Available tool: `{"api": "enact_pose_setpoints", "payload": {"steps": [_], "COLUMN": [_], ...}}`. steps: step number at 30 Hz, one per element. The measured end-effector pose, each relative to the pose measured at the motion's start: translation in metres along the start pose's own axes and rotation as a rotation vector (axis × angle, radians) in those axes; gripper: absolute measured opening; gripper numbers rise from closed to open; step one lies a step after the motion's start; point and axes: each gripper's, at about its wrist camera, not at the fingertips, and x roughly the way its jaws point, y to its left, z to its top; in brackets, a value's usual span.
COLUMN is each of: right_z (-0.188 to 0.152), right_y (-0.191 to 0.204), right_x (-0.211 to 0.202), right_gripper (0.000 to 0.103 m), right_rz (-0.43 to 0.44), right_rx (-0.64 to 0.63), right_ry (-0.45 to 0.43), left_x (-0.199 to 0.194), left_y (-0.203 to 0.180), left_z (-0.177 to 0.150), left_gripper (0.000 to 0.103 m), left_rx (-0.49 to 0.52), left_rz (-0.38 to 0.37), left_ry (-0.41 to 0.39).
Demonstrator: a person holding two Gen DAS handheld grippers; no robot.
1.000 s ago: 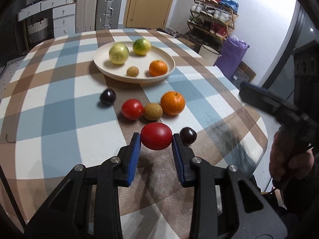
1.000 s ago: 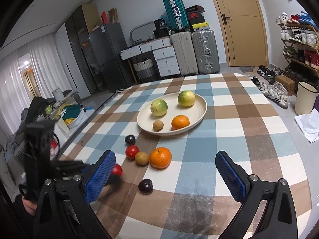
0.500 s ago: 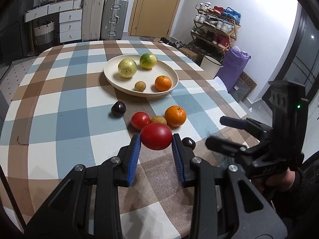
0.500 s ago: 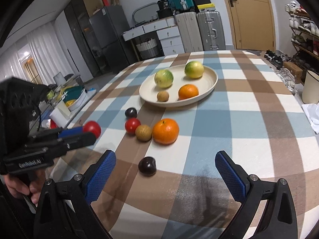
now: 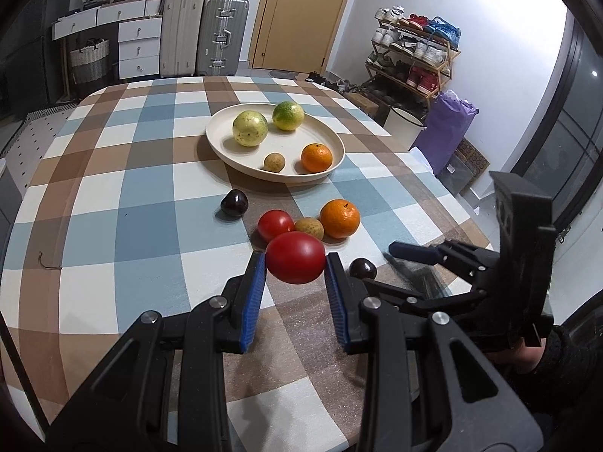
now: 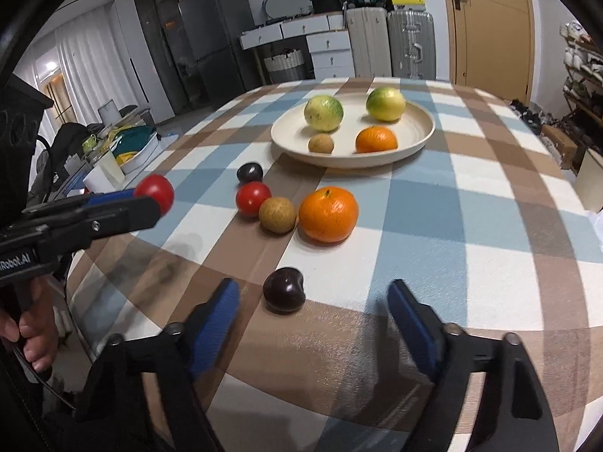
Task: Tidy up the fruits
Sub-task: 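Close the right tool on a dark purple plum while the left tool holds the tomato, then carry tomato and plum onto the white plate and open both tools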
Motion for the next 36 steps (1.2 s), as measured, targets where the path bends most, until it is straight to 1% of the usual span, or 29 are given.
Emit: {"api": "enact_pose_setpoints", "payload": {"steps": [2,3,5,6,7,8,9,11,16,19,23,28,31,36], "right_z": [-0.001,-0.001,-0.001,-0.001,-0.001,-0.002,-0.002,-0.002,0.000,0.004,0.012,0.026,0.035,0.050], "right_y": [0.000,0.001,0.004,0.005,0.006,0.008,0.010,0.016,0.010,0.007,0.006,0.000,-0.005,-0.020], "right_x": [0.004,0.004,0.005,0.005,0.005,0.006,0.005,0.004,0.002,-0.005,-0.018,-0.029,-0.034,-0.032], "right_gripper": [0.066,0.056,0.048,0.040,0.035,0.026,0.024,0.024,0.024,0.024,0.024,0.024,0.024,0.024], "right_rz": [0.012,0.004,0.007,0.005,0.027,0.045,0.049,0.023,0.054,0.079,0.099,0.135,0.141,0.173], "right_rx": [0.008,-0.001,-0.017,-0.022,-0.026,-0.031,-0.042,-0.070,-0.033,-0.014,-0.004,0.019,0.026,0.059], "right_ry": [0.012,0.003,0.006,0.002,0.003,0.003,-0.004,-0.017,-0.027,-0.051,-0.089,-0.130,-0.152,-0.169], "left_x": [0.001,0.000,0.000,0.000,0.000,-0.001,-0.002,-0.004,-0.005,-0.005,0.000,0.011,0.019,0.038], "left_y": [0.000,0.000,0.001,0.000,0.000,0.000,0.002,0.003,0.003,0.003,0.000,-0.006,-0.007,-0.005], "left_z": [0.000,0.000,0.000,0.000,0.000,0.000,0.001,0.004,0.009,0.011,0.020,0.036,0.045,0.066], "left_gripper": [0.029,0.029,0.029,0.029,0.029,0.029,0.029,0.029,0.029,0.029,0.029,0.029,0.029,0.029], "left_rx": [0.001,0.001,0.001,0.002,0.006,0.012,0.014,0.015,0.017,0.015,0.018,0.029,0.030,0.023], "left_rz": [-0.001,0.000,0.000,0.000,0.001,0.005,0.006,0.005,0.006,0.004,0.001,-0.012,-0.018,-0.022], "left_ry": [-0.002,-0.002,-0.002,-0.002,-0.002,-0.003,-0.006,-0.011,-0.018,-0.020,-0.022,-0.016,-0.012,0.005]}}
